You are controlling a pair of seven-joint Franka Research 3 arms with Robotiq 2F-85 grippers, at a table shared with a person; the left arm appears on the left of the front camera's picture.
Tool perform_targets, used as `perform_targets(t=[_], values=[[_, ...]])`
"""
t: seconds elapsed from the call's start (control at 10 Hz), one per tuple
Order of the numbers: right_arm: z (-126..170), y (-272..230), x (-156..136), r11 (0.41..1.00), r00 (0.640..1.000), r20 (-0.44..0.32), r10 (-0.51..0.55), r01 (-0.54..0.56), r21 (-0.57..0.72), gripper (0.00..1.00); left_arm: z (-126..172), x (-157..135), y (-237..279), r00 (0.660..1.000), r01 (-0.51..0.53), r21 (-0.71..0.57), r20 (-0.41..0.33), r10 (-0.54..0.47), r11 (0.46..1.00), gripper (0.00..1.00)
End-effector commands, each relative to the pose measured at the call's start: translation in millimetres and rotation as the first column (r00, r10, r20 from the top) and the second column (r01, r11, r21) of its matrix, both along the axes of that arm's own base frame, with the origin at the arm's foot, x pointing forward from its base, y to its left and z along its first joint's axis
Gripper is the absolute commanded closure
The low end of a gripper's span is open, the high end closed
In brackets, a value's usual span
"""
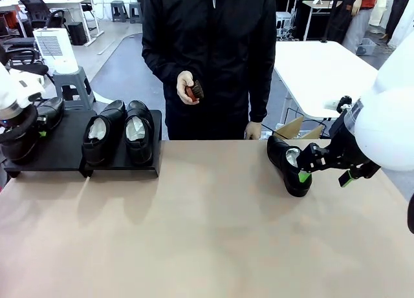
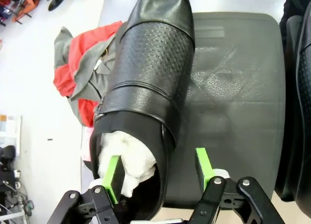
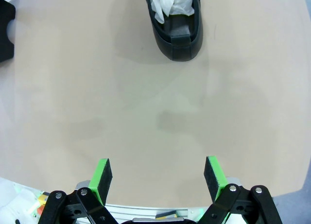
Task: Organize the shoes by placing them on the stand.
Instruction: Place the Shoe from the middle of the table onto the Shoes Stand, then pick up one Shoe and place it in the middle of the table.
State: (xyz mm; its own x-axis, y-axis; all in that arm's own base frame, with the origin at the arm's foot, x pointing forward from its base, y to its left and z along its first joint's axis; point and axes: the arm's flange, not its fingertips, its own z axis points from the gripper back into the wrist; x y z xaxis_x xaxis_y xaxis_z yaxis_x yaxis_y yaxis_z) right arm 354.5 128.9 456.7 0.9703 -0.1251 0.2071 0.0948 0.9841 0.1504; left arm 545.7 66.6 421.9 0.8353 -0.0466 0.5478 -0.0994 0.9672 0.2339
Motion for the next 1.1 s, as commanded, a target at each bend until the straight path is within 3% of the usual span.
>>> perform_targets(t=[0.0,0.2,0.3,1.0], values=[[0.5,1.5,1.9,1.0,1.0,0.012,-0.004,0.004,0.01,0.0,3.1,-13.2,1.8,1.0,-0.003,-0.023,0.028,0.004,1.0,0.23],[0.5,1.5,1.9,1.0,1.0,0.012,-0.004,0.004,0.01,0.0,11.6,-24.5,-3.3,0.998,0.048,-0.069,0.031,-0.046,0.996,0.23],[0.5,1.5,1.9,1.0,1.0,0.012,-0.004,0.004,0.01,0.0,3.1,-6.6,-1.9,1.0,-0.001,-0.017,0.015,0.002,1.0,0.23],[0.5,1.5,1.9,1.0,1.0,0.012,-0.004,0.004,0.01,0.0,1.5,-8.6,-3.2,1.0,0.007,-0.032,0.018,-0.007,0.999,0.23]])
